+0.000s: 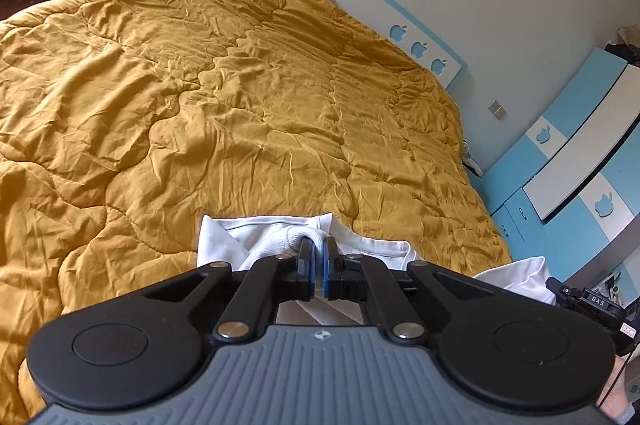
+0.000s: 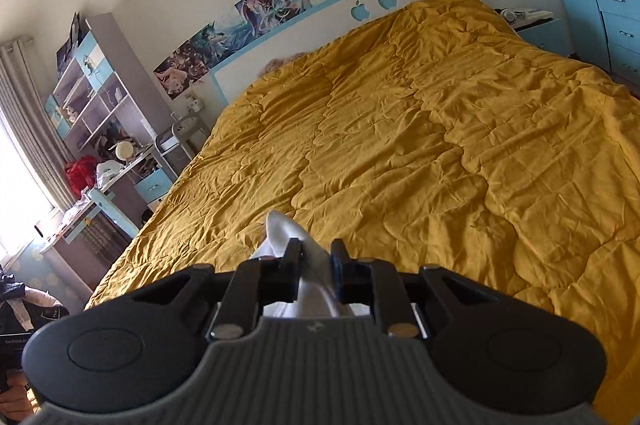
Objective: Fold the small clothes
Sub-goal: 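Lower the hem onto the collar and open both grippers, then grasp the folded sweatshirt edge with the left gripper while the right gripper grasps too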
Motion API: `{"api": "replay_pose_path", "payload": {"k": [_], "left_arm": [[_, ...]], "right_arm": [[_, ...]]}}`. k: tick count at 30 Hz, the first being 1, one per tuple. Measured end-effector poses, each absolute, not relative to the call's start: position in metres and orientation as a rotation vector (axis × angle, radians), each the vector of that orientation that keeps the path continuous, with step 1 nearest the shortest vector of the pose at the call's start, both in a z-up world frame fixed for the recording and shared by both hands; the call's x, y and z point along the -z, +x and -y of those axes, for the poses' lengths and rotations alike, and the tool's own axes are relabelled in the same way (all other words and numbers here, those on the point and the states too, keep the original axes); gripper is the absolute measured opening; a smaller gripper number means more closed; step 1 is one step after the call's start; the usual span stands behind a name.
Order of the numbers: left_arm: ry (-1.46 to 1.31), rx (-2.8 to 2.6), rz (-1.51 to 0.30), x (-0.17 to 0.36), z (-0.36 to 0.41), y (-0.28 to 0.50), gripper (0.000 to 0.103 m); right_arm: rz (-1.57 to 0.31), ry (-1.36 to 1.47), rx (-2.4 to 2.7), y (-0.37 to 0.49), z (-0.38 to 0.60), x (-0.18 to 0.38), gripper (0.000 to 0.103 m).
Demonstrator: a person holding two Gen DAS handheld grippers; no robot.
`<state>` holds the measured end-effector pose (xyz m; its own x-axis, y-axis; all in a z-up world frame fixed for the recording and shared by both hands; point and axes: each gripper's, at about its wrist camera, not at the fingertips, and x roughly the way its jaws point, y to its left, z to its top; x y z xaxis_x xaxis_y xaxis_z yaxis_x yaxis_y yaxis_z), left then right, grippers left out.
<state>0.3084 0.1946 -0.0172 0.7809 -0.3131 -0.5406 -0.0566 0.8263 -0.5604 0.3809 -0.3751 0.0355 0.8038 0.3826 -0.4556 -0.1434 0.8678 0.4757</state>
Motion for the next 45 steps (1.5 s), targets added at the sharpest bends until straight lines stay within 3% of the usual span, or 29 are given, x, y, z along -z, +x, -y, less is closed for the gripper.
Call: {"api": "replay_pose_path", "payload": {"k": [6,14,15,16,17,18,19,20,21,31,34,45], "left_arm": [[-0.758,0.130,-0.742,0.046,-0.220,0.360,0.003],[-0.730,0.086,-0.785,0.064,-0.223,0.416,0.004],[-0.726,0.041,-0.783,0.068,-0.224,0.423,0.009],[-0.720,-0.021,-0.777,0.071,-0.225,0.427,0.025],[-0.712,-0.089,-0.777,0.075,-0.227,0.431,0.034],[-0.697,-0.142,-0.782,0.077,-0.227,0.433,0.048],[-0.662,-0.195,-0.791,0.078,-0.227,0.433,0.049],[-0.618,-0.225,-0.786,0.076,-0.226,0.429,0.049],[-0.575,-0.218,-0.773,0.074,-0.224,0.423,0.050],[-0.423,0.049,-0.672,0.031,-0.190,0.306,0.057],[-0.438,0.052,-0.649,0.028,-0.175,0.262,0.058],[-0.799,0.076,-0.660,0.083,-0.150,0.175,0.058]], "right_arm": [[-0.567,0.423,-0.272,0.430,0.366,-0.012,0.011],[-0.568,0.430,-0.266,0.484,0.370,0.014,0.011],[-0.570,0.439,-0.256,0.489,0.372,0.018,0.011],[-0.585,0.453,-0.243,0.496,0.373,0.026,0.011],[-0.628,0.463,-0.195,0.504,0.373,0.035,0.015],[-0.651,0.467,-0.119,0.508,0.375,0.041,0.031],[-0.657,0.484,-0.061,0.508,0.378,0.046,0.040],[-0.633,0.529,-0.022,0.504,0.385,0.050,0.058],[-0.597,0.575,-0.011,0.497,0.392,0.053,0.067],[-0.581,0.794,-0.223,0.385,0.421,0.042,0.070],[-0.579,0.875,-0.289,0.336,0.421,0.041,0.075],[-0.670,1.060,-0.366,0.220,0.389,0.088,0.076]]}}
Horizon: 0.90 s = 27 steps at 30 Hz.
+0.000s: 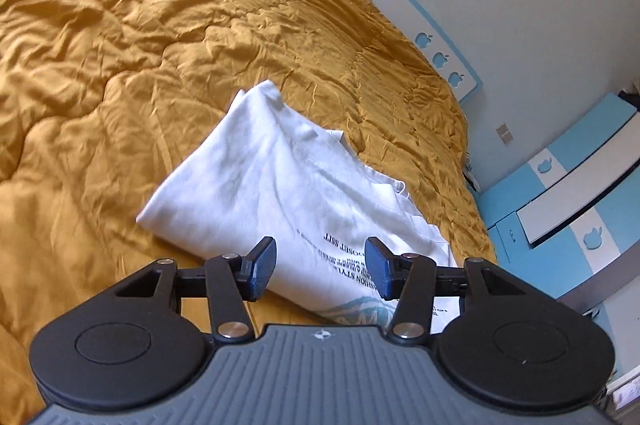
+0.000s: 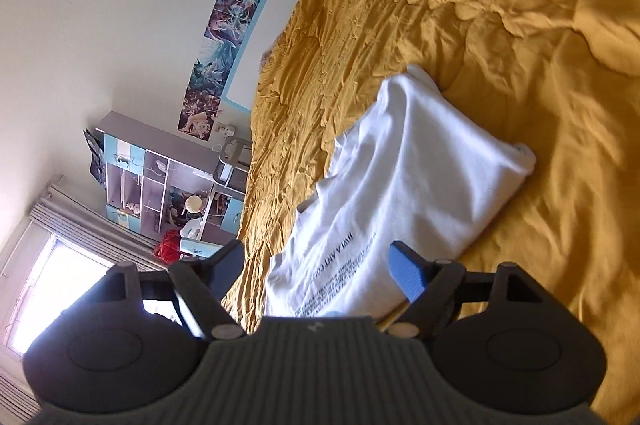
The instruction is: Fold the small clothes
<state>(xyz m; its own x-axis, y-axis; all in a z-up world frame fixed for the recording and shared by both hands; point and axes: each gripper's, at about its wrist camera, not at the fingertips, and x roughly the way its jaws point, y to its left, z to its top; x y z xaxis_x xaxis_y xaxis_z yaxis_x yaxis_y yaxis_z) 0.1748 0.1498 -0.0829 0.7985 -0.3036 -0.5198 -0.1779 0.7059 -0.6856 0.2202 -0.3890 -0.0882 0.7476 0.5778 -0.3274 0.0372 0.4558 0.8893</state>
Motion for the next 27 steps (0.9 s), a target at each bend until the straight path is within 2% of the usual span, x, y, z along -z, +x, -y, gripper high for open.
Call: {"api": "replay_pose_path", "payload": {"k": [6,8,14,16,17,19,21,22,24,27], "left_arm": [[-0.946,-0.099,-0.689,0.130,-0.148,0.173,0.058],[-1.008,-0.129,-0.712,0.141,-0.152,0.181,0.058],[-1.060,-0.187,-0.654,0.159,-0.157,0.208,0.057],[-1.078,-0.208,-0.652,0.167,-0.157,0.215,0.056],[-1.094,-0.212,-0.642,0.169,-0.157,0.216,0.054],[-1.111,-0.218,-0.626,0.172,-0.158,0.218,0.044],[-1.109,-0.216,-0.623,0.174,-0.159,0.218,0.033],[-1.104,-0.206,-0.621,0.173,-0.160,0.216,0.026],[-1.089,-0.182,-0.616,0.169,-0.161,0.213,0.022],[-1.053,-0.141,-0.599,0.156,-0.163,0.209,0.019]], "right_arm": [[-0.748,1.245,-0.284,0.212,0.398,0.142,0.074],[-0.712,1.360,-0.265,0.214,0.407,0.157,0.074],[-0.707,1.420,-0.226,0.239,0.403,0.170,0.074],[-0.672,1.465,-0.167,0.244,0.400,0.176,0.071],[-0.663,1.477,-0.142,0.248,0.397,0.179,0.065],[-0.668,1.456,-0.102,0.253,0.394,0.181,0.049],[-0.689,1.400,-0.063,0.256,0.388,0.182,0.020],[-0.690,1.384,-0.059,0.255,0.386,0.182,0.018],[-0.667,1.374,-0.073,0.251,0.386,0.180,0.011],[-0.627,1.381,-0.118,0.243,0.386,0.169,0.009]]}}
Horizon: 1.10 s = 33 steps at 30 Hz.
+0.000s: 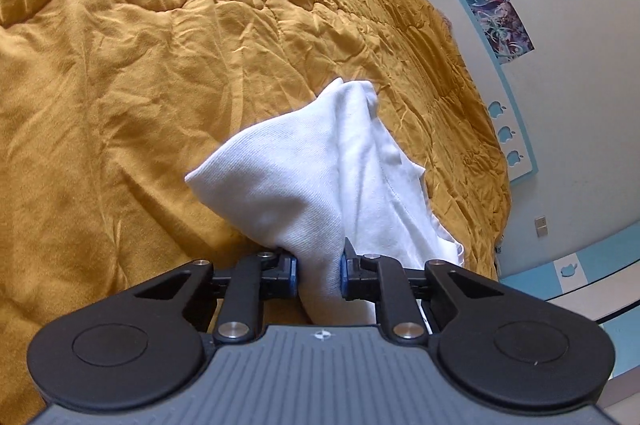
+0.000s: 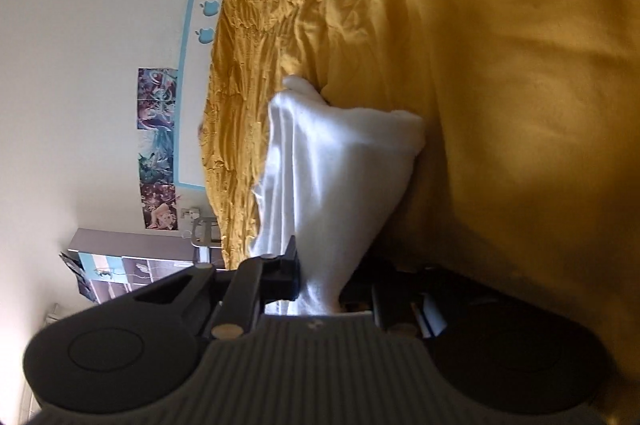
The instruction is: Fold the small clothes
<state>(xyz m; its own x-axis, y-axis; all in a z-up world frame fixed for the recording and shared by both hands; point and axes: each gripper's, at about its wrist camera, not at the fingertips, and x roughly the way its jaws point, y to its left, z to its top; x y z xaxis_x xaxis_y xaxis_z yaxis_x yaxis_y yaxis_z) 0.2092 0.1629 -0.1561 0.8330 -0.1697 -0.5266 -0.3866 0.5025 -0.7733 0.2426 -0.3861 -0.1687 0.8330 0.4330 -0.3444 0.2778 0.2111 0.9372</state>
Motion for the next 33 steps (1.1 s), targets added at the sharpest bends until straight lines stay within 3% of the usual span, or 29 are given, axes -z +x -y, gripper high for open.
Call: {"api": "replay_pose_path", "payload": {"k": [9,17,25,33], "left_arm": [[-0.819,-0.033,-0.533,0.076,-0.150,0.158,0.019],[-0.710,0.028,-0.575,0.044,-0.137,0.083,0.019],[-0.729,-0.020,-0.651,0.061,-0.139,0.042,0.019],[-0.973,-0.056,-0.736,0.108,-0.170,0.032,0.019]], "right_arm": [[-0.543,1.353,-0.251,0.198,0.389,0.114,0.009],[-0.583,1.286,-0.272,0.106,0.402,0.092,0.009],[-0.669,1.191,-0.234,0.042,0.402,0.085,0.009],[-0.796,1.168,-0.127,0.021,0.407,0.111,0.010]]}}
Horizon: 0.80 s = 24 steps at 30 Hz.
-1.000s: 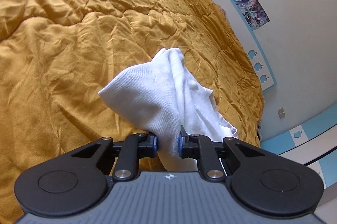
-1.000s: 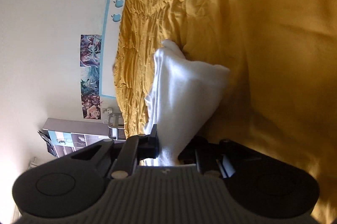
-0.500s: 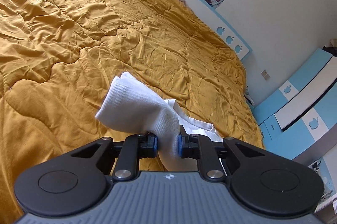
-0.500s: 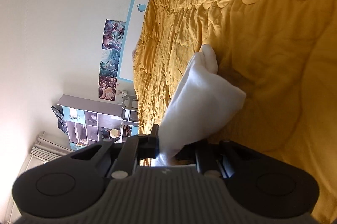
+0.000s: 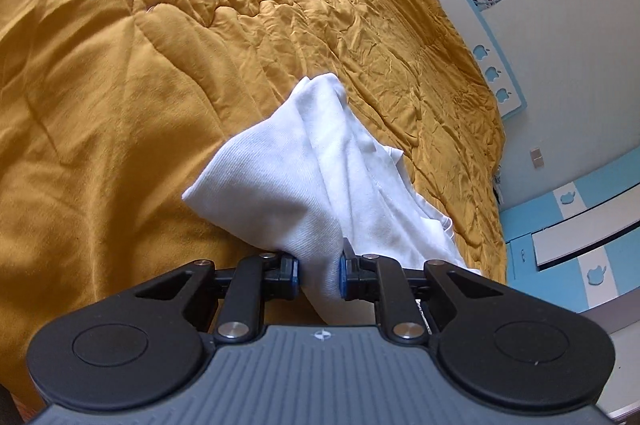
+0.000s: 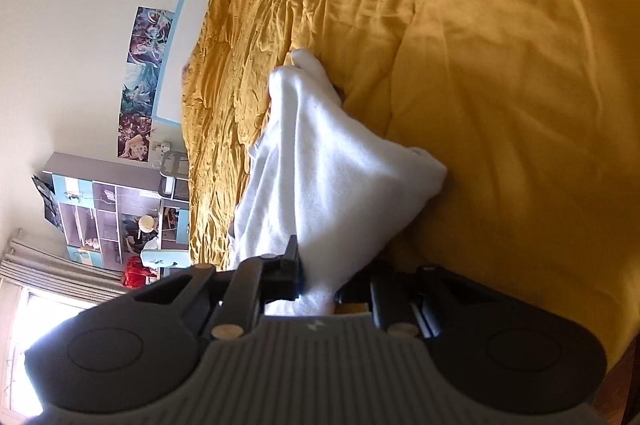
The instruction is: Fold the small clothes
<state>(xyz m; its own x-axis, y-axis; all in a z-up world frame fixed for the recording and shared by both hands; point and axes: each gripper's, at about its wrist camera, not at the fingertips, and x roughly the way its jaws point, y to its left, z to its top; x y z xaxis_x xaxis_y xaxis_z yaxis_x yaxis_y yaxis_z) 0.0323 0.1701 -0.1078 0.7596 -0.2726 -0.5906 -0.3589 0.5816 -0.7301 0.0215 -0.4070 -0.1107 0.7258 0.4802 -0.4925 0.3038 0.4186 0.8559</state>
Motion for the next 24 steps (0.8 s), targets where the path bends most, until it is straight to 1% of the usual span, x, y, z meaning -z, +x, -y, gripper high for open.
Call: {"api": "replay_pose_path", "payload": {"k": [1,3,5,7,8,9,11,13,14,15,16,17,18,19,22,24], "left_arm": [[-0.976,-0.061,-0.749,0.107,-0.171,0.032,0.019],[-0.964,-0.085,-0.756,0.102,-0.170,0.029,0.021],[-0.933,-0.127,-0.733,0.095,-0.169,0.023,0.025],[-0.912,-0.170,-0.714,0.091,-0.170,0.017,0.030],[-0.921,-0.198,-0.702,0.089,-0.172,0.012,0.030],[-0.967,-0.236,-0.691,0.088,-0.176,0.005,0.033],[-1.017,-0.306,-0.652,0.081,-0.178,-0.012,0.033],[-0.892,-0.403,-0.575,0.059,-0.174,-0.026,0.035],[-0.811,-0.451,-0.521,0.047,-0.172,-0.031,0.038],[-0.742,-0.484,-0.460,0.036,-0.170,-0.036,0.051],[-0.673,-0.488,-0.397,0.024,-0.171,-0.036,0.066],[-0.635,-0.454,-0.376,0.016,-0.174,-0.030,0.072],[-0.622,-0.404,-0.377,0.011,-0.178,-0.022,0.077],[-0.626,-0.317,-0.391,0.006,-0.183,-0.007,0.080],[-0.633,-0.149,-0.482,0.001,-0.188,0.043,0.078],[-0.565,-0.074,-0.541,0.001,-0.184,0.083,0.077]], "right_arm": [[-0.801,1.140,-0.114,0.020,0.409,0.107,0.011],[-0.789,1.065,-0.075,0.014,0.414,0.097,0.020],[-0.777,0.983,-0.020,0.005,0.419,0.087,0.025],[-0.757,0.930,0.024,-0.004,0.429,0.076,0.026],[-0.747,0.913,0.038,-0.008,0.432,0.072,0.026],[-0.729,0.873,0.071,-0.014,0.438,0.065,0.030],[-0.663,0.780,0.107,-0.026,0.446,0.049,0.037],[-0.575,0.730,0.096,-0.038,0.456,0.031,0.043],[-0.531,0.722,0.081,-0.043,0.458,0.022,0.050],[-0.475,0.718,0.056,-0.048,0.461,0.013,0.063],[-0.409,0.716,0.024,-0.049,0.464,0.004,0.070],[-0.347,0.710,-0.015,-0.047,0.466,-0.004,0.082],[-0.314,0.700,-0.043,-0.045,0.467,-0.009,0.083],[-0.294,0.673,-0.080,-0.031,0.464,-0.019,0.083],[-0.323,0.541,-0.114,0.008,0.457,-0.033,0.083],[-0.353,0.460,-0.094,0.037,0.453,-0.038,0.083]]}}
